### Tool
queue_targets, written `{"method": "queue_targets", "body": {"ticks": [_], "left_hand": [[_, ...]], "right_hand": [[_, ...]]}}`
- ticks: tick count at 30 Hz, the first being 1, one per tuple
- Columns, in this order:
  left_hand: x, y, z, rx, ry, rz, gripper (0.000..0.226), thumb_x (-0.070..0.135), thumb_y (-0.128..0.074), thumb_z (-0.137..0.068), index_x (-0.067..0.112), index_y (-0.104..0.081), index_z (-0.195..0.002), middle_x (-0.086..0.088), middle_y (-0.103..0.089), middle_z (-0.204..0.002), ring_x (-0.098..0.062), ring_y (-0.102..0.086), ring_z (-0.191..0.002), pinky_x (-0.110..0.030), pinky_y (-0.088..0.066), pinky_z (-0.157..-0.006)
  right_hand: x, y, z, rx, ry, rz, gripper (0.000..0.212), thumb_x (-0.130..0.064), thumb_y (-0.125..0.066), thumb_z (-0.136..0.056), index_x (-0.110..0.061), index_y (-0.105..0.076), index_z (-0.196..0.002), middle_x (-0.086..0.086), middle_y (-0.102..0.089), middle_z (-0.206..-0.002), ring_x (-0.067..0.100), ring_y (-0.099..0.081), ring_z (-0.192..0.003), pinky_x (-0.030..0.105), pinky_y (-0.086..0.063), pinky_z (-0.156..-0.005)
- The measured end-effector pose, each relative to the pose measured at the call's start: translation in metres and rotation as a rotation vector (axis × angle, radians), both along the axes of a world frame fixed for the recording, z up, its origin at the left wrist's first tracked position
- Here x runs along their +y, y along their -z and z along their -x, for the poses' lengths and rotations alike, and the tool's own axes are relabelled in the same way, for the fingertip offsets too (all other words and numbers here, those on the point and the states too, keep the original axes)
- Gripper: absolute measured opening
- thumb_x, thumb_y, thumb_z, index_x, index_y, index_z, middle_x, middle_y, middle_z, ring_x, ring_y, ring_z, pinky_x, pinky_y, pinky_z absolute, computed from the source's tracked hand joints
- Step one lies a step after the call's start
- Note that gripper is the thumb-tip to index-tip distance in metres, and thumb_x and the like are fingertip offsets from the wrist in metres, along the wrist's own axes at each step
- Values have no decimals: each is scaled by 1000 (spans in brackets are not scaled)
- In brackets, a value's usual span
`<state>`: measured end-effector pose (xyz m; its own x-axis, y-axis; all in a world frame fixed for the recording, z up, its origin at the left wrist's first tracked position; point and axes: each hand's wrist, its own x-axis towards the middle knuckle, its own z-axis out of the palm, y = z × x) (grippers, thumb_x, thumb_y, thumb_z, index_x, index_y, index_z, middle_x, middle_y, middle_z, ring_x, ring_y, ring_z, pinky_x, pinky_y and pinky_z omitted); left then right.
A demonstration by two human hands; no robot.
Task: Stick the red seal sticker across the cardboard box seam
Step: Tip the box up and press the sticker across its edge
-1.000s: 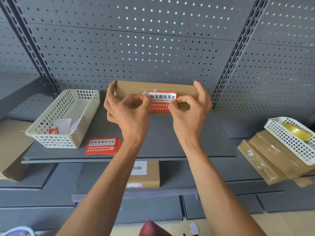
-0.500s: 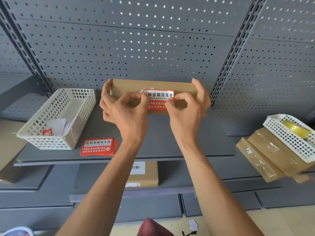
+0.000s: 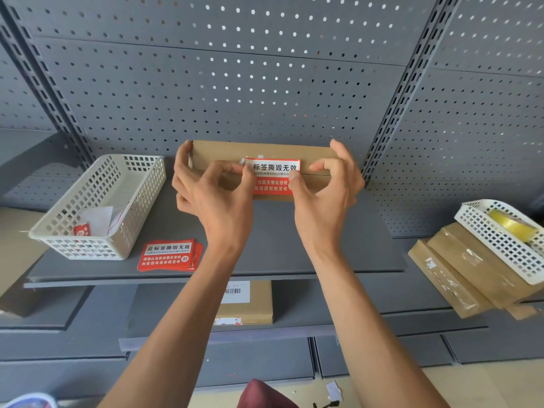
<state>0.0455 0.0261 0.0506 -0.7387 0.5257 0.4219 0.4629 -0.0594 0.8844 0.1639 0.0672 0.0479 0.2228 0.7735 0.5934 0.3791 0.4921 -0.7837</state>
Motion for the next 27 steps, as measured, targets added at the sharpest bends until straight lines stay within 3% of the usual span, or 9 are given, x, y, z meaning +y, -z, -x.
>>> {"method": "queue_targets", "body": {"ticks": [7,11,15,20,27], "left_hand": [[-1,-3,1,20,44,41,6,31,-66,-87,30,-60,-87,2,-23,-158,-20,-17,-148,-47,-12,-114],[0,-6,-3,11,31,61,4,33,-62,-87,29,-61,-89,1,-21,-159,-20,-14,-149,-42,-9,-111],[3,-8,-7,15,-6,50,29,55,-69,-82,29,-57,-84,-1,-22,-160,-21,-14,-150,-48,-11,-112],[7,-3,-8,20,-42,43,37,61,-72,-77,29,-54,-83,-1,-24,-159,-23,-17,-149,-53,-14,-114],[10,-2,-7,20,-59,25,27,50,-74,-80,32,-54,-81,0,-26,-158,-22,-20,-147,-46,-14,-111]], "right_hand": [[-3,-7,3,11,23,11,28,-21,-73,-77,-24,-62,-103,-11,-52,-142,20,-36,-134,41,-36,-102],[-2,-12,13,-75,99,50,52,-52,-71,-78,-32,-61,-125,-10,-48,-143,22,-34,-136,42,-34,-98],[-2,-10,23,-166,174,70,65,-68,-67,-74,-31,-59,-127,-11,-42,-144,24,-30,-138,45,-33,-96],[0,-6,28,-166,228,70,66,-68,-68,-72,-29,-59,-125,-8,-44,-143,26,-32,-137,49,-37,-95],[4,-2,28,-139,235,54,50,-54,-70,-81,-29,-60,-123,-7,-45,-141,25,-32,-135,48,-35,-95]]}}
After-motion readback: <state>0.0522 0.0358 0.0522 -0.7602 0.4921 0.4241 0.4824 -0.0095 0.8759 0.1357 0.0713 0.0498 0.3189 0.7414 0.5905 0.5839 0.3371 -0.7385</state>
